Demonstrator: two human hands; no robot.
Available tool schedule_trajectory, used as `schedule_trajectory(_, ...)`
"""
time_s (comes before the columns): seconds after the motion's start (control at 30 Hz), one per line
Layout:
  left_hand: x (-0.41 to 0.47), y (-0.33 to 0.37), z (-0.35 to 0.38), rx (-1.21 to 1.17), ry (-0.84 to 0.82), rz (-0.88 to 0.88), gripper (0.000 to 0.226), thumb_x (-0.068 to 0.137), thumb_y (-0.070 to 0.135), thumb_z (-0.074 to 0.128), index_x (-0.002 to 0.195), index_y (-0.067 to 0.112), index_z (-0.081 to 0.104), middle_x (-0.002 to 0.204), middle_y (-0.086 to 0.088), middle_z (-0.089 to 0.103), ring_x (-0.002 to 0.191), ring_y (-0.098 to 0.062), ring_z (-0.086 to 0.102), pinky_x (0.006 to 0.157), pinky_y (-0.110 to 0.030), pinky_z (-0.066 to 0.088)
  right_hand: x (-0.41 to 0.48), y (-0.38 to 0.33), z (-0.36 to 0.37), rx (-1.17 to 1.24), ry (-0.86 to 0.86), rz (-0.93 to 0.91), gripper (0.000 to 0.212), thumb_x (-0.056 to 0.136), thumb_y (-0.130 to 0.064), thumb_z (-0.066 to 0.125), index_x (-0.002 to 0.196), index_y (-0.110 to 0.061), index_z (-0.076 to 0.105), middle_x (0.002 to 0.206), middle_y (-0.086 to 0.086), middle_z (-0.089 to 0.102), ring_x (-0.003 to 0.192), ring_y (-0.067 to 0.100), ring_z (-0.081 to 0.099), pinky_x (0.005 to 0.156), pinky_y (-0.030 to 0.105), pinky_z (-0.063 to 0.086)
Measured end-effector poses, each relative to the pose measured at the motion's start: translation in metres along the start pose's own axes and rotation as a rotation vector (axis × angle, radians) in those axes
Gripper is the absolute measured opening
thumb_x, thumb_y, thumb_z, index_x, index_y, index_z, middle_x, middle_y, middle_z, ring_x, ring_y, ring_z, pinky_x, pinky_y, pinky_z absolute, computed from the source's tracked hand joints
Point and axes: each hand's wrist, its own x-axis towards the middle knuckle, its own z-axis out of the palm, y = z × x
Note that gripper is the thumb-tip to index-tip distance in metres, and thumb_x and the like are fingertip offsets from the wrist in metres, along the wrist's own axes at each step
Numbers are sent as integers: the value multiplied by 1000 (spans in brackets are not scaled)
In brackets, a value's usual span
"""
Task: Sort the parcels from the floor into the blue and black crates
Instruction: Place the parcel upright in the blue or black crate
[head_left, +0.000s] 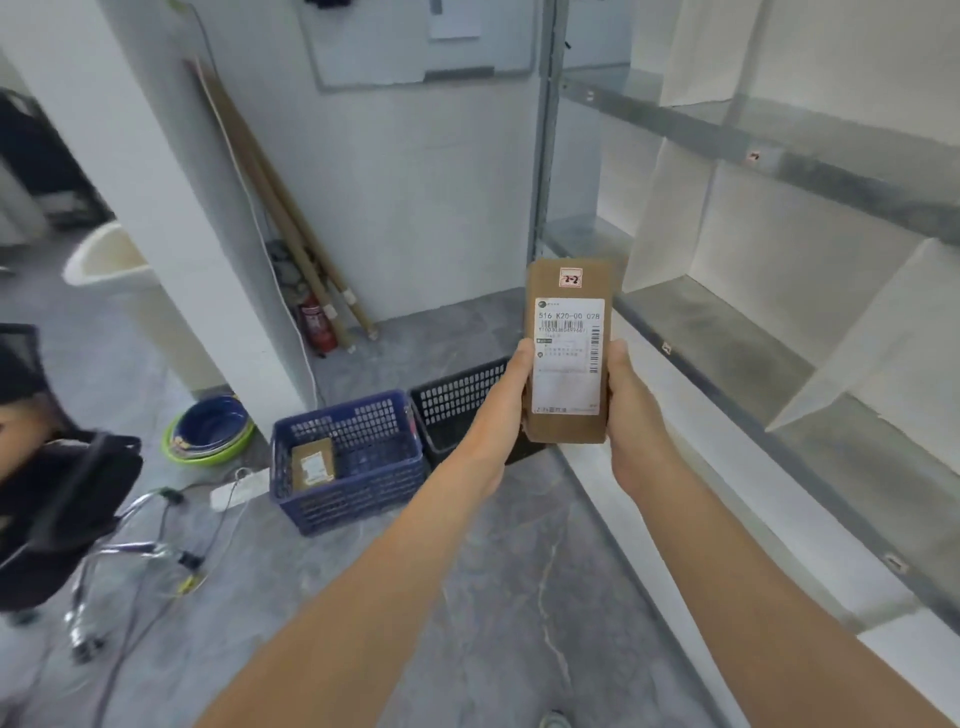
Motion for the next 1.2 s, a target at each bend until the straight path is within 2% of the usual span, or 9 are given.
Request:
schedule_trajectory(0.07,20,0,-5,-1,43,-25,30,106,59,27,102,54,57,80,40,67,75,23,62,62,-4,46,29,3,6,-6,-47,17,47,112,-55,25,124,-42,68,107,-22,73,91,-8,70,77,18,50)
schedule_trajectory(0.13,40,0,-10,4,94,-35,30,105,61,28,100,54,57,81,39,67,76,22,62,66,-7,44,54,7,13,-37,-90,26,47,111,-58,25,122,-45,69,113,-19,73,106,-1,67,90,28,50)
schedule_trajectory(0.33,90,-5,-34,-12,172,-93,30,102,67,28,110,56,56,100,35,63,98,13,57,82,-18,42,120,14,43,-61,-215,133,55,106,-68,29,140,-42,63,138,-7,68,128,18,61,115,48,43)
schedule_trajectory(0.43,118,-8,-50,-13,192,-105,36,102,68,27,121,54,54,101,35,65,91,19,60,76,-15,42,153,19,61,-63,-228,167,53,101,-74,34,131,-47,68,130,-10,72,124,19,64,115,51,45)
schedule_trajectory(0.63,186,-22,-91,-52,222,-163,44,101,70,26,131,50,50,108,33,61,99,15,55,78,-16,40,223,36,104,-111,-257,243,58,97,-79,35,133,-47,66,131,-8,71,124,19,63,114,52,45)
schedule_trajectory(0.8,263,-37,-142,-78,255,-228,43,100,71,29,131,50,49,116,26,59,107,6,54,99,-30,38,294,46,155,-142,-232,328,56,103,-71,36,135,-37,67,131,-3,70,120,20,64,113,48,47)
schedule_trajectory(0.93,319,-49,-183,-115,276,-317,54,97,74,31,136,44,53,133,17,59,130,-10,50,116,-41,36,339,50,197,-162,-245,381,51,107,-66,33,132,-38,67,131,-4,70,119,18,64,113,47,46)
schedule_trajectory(1.13,389,-64,-218,-144,322,-417,34,100,70,32,109,50,57,106,25,61,118,-9,52,113,-40,37,403,67,230,-215,-241,436,53,106,-66,34,132,-34,69,129,-5,70,117,16,64,111,45,46)
schedule_trajectory(1.2,411,-71,-226,-146,332,-453,35,99,72,32,109,50,58,105,25,62,117,-9,54,115,-42,37,423,73,238,-238,-236,466,53,106,-66,34,132,-34,68,127,-4,70,116,17,63,111,46,47)
